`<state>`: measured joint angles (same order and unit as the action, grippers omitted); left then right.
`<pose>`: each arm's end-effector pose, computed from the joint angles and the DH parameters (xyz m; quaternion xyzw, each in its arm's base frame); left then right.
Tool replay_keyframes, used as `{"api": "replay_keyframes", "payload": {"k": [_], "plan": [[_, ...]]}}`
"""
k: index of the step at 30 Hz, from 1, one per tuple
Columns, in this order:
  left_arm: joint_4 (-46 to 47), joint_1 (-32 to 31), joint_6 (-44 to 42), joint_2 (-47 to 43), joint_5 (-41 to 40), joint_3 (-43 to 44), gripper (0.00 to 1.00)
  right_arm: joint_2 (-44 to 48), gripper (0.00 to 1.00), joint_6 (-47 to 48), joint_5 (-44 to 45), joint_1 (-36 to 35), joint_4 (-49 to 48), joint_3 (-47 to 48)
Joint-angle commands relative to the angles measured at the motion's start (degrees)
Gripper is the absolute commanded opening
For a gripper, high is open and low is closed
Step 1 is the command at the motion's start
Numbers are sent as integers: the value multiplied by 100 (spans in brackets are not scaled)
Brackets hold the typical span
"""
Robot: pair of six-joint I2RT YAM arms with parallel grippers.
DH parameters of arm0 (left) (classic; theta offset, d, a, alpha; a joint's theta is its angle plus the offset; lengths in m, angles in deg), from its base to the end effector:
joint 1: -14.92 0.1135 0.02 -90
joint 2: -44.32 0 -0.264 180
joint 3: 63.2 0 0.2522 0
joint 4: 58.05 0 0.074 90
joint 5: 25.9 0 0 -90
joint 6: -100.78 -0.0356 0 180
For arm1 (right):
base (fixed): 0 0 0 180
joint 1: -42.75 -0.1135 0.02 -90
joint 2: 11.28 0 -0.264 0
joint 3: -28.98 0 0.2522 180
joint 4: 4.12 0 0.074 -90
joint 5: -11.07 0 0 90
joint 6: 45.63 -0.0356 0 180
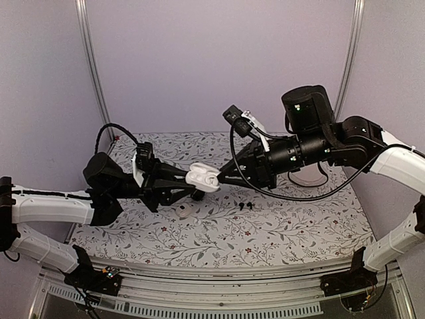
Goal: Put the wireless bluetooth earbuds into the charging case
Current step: Pass from the left arm to the right
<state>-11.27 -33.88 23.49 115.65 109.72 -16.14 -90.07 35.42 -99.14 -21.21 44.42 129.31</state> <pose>0.1500 -0.2100 0.2978 0.4651 0.3870 -0.5770 0.5486 0.1202 0.2740 0.4163 -0.4690 0.7022 0.4260 0.3248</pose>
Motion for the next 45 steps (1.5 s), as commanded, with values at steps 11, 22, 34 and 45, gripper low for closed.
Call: {"api": "replay_keyframes", "payload": {"k": [11, 22, 34, 45], "plan": [[-428, 61, -47, -9, -115, 272, 0, -227, 29, -44, 85, -53, 157, 282], [-453, 59, -55, -8, -119, 291, 0, -135, 31, -31, 791, -52, 349, 289], [-459, 56, 86, 85, 371, 380, 0, -279, 38, -10, -64, -44, -167, 119], [-112, 62, 296, 165, 403, 352, 0, -354, 37, -37, -402, 5, -217, -25]]}}
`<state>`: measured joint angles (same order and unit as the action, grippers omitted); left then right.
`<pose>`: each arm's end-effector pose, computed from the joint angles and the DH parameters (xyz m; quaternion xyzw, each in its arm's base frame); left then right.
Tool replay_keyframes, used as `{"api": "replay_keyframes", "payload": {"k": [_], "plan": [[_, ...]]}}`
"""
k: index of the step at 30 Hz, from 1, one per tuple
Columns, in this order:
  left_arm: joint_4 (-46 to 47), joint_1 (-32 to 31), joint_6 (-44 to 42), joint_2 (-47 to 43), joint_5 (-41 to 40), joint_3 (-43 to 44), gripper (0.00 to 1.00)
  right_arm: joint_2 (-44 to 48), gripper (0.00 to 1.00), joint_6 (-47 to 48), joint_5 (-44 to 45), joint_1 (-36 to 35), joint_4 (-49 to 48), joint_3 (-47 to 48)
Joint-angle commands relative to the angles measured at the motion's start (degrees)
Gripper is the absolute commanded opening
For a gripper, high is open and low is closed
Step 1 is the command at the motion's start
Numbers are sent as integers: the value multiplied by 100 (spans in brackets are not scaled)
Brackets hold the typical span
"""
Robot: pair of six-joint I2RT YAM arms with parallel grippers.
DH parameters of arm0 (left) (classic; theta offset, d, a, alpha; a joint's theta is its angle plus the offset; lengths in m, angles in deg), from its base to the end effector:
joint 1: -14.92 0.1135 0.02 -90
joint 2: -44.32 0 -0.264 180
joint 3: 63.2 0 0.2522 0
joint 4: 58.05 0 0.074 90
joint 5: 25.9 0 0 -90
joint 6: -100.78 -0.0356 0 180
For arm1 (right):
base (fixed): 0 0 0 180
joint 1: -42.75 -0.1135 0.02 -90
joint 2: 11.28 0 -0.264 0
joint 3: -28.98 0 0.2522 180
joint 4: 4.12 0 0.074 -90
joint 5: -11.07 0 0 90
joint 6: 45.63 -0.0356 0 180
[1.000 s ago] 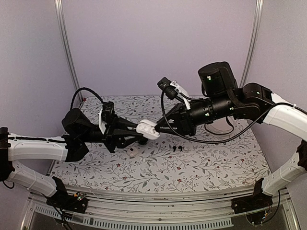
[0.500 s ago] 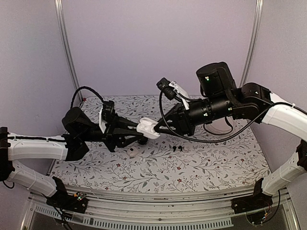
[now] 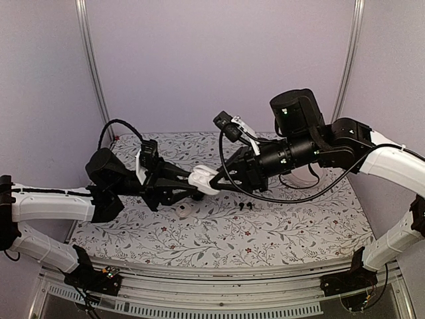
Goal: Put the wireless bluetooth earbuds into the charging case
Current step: Pass from the left arm to the right
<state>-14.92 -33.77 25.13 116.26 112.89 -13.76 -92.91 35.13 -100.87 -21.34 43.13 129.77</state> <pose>0.1531 -0.2148 0.3023 0.4775 0.3949 -0.5919 0.5155 0.1253 0.2884 0.4071 -0.4746 0.7022 0.4324 0.3076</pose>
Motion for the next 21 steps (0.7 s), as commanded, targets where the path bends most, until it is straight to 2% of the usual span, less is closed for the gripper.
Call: {"api": "replay_keyframes", "payload": {"k": [1, 8, 9, 14, 15, 19, 21], "plan": [[253, 50, 151, 115, 113, 122, 0, -73, 37, -16, -224, 32, -95, -59], [242, 45, 207, 106, 78, 99, 0, -12, 20, -69, -388, 73, -248, -89], [243, 46, 210, 109, 62, 105, 0, -18, 15, -63, -390, 82, -254, -89], [144, 48, 258, 101, -16, 131, 0, -27, 7, -48, -336, 82, -291, -74], [132, 50, 275, 89, -52, 124, 3, -17, 7, -44, -311, 81, -295, -61], [126, 50, 351, 83, -184, 90, 34, 25, 6, -4, -125, 78, -291, -45], [117, 52, 366, 80, -212, 86, 41, 31, 6, 8, -39, 79, -286, -30]]}}
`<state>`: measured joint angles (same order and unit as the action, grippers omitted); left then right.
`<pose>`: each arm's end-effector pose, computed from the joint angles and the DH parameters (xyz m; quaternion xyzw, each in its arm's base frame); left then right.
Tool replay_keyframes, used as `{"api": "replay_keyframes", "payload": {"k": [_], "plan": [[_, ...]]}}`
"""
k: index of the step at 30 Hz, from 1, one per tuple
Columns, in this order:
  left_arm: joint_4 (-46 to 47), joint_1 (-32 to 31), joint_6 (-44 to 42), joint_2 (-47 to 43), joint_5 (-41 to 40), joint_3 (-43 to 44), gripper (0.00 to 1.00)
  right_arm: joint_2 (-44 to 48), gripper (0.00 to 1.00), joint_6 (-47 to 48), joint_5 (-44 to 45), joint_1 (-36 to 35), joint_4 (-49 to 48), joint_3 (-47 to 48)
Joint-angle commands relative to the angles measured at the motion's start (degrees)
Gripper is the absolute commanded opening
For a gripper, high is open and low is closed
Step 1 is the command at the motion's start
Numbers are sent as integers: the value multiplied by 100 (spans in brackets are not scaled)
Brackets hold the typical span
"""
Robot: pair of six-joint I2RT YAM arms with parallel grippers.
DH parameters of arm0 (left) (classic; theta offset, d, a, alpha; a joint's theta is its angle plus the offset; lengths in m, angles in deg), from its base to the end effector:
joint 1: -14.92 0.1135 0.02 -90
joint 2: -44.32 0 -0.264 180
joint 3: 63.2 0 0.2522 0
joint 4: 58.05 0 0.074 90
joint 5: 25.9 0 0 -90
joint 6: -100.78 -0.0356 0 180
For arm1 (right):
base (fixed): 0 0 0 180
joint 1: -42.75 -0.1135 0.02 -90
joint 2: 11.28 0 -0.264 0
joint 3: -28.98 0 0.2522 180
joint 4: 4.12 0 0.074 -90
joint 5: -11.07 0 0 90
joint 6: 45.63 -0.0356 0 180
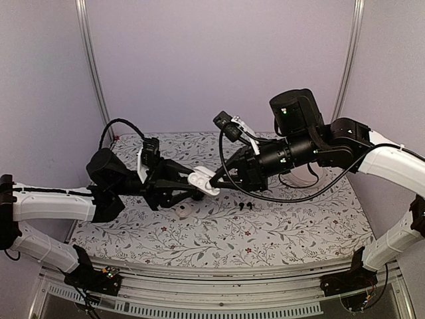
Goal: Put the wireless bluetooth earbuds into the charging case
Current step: Pass from the left arm to the right, then pass from the right arm to the left
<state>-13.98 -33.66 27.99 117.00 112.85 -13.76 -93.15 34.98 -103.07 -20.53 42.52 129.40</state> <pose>0.1547 -0.2159 0.3007 0.4669 0.4059 -0.6040 0.5024 0.1289 0.2885 0.4049 -0.4759 0.6988 0.4425 0.2989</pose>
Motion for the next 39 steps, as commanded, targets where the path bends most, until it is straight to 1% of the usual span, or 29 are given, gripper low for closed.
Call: {"api": "replay_keyframes", "payload": {"k": [1, 3, 5, 7, 9, 12, 13, 15, 19, 24, 29, 33, 39], "plan": [[-4, 33, 78, 4, -227, 93, 46, 44, 6, 31, 216, -1, -210, 14], [-91, 37, 60, 8, -234, 124, 54, 17, 6, 46, 316, -6, -147, 39], [-274, 34, 1, -4, -243, 177, 56, -21, 6, 81, 412, -3, -61, 93], [-404, 25, -31, -7, -243, 215, 55, -24, 6, 99, 457, -7, -24, 106], [-506, 30, -78, -16, -225, 237, 51, -9, 6, 127, 438, -8, -24, 105], [-668, 24, -203, -64, -154, 260, 48, -16, 6, 177, 344, -8, 19, 106], [-731, 26, -246, -80, -132, 268, 48, -15, 6, 194, 340, -7, 31, 106], [-932, 28, -319, -133, -116, 317, 54, -5, 6, 228, 324, -4, 69, 126], [-1201, 36, -365, -202, -97, 348, 60, 14, 6, 300, 420, -7, 184, 205], [-1353, 34, -643, -297, -123, 320, 64, 29, 6, 413, 395, -8, 246, 229], [-1574, 37, -1149, -312, 33, 404, 66, 24, 6, 522, 177, -8, 298, 236], [-2123, 40, -1644, -299, 113, 632, 65, 6, 6, 591, -12, -6, 354, 256], [-2906, 39, -2338, -327, 292, 903, 59, -8, 7, 696, -210, -8, 456, 313]]}}
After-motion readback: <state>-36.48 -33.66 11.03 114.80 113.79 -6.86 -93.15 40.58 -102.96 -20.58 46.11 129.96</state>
